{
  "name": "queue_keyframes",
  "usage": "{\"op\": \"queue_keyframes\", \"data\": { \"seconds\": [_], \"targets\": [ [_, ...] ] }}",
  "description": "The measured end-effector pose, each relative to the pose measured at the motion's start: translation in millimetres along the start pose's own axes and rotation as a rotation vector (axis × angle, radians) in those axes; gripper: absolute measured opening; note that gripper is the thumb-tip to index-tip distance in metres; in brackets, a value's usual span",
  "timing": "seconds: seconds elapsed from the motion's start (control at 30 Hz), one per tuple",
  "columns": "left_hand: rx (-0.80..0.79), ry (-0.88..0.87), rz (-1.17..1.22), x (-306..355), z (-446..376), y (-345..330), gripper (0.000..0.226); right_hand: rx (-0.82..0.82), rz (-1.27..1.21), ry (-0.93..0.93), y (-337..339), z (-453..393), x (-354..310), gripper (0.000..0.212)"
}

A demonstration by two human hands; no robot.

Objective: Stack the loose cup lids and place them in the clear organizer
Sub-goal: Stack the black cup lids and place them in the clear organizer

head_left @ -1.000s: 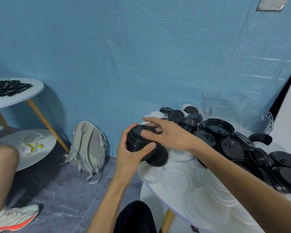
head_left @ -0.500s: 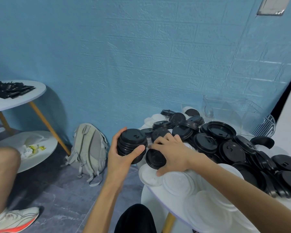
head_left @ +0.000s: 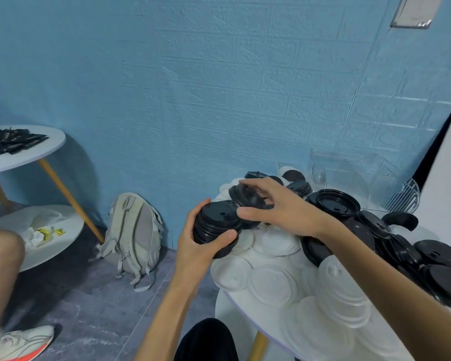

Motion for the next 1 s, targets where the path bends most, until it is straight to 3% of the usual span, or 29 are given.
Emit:
{"op": "queue_keyframes", "data": {
  "seconds": [0.2, 0.37, 0.57, 0.73, 0.77, 0.87, 0.93, 1.0],
  "targets": [
    [-0.056, -0.078, -0.01, 14.1, 1.5, -36.8, 0.089, 0.017, 0.043, 0.054, -20.9, 0.0, -1.1, 0.073],
    [-0.073, -0.078, 0.01, 15.0, 2.6, -55.0, 0.099, 0.033, -0.055, -0.035, -9.9, 12.2, 10.7, 0.066],
    [-0.063, -0.111, -0.015, 28.4, 4.8, -81.2, 0.09, -0.06, -0.188, -0.124, -0.6, 28.7, 18.9, 0.066],
    [-0.079, -0.143, 0.023, 38.7, 3.5, -105.0, 0.066, -0.057, -0.167, -0.14, 22.3, 48.9, 21.7, 0.029],
    [-0.098, -0.14, 0.035, 40.1, 4.4, -111.4, 0.064, -0.05, -0.143, -0.142, 27.2, 53.9, 23.1, 0.033],
    [-0.149, -0.108, 0.084, 42.9, 10.4, -128.7, 0.065, 0.023, -0.091, -0.165, 46.4, 69.1, 36.2, 0.078],
    [-0.162, -0.091, 0.098, 42.2, 14.2, -134.4, 0.067, 0.128, -0.063, -0.169, 69.0, 84.5, 54.0, 0.074],
    [-0.159, -0.063, 0.104, 37.8, 16.7, -136.0, 0.067, 0.203, 0.015, -0.16, 91.6, 104.3, 74.8, 0.053]
  ]
}}
Point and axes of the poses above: each hand's wrist, its own z-axis away from the middle knuckle, its own y-axis out of the back of the hand, x = y × z, the point moved 9 cm from there along -z, towards the middle knuckle, and after that the axes turned 10 degrees about -y, right-handed, at the moved point
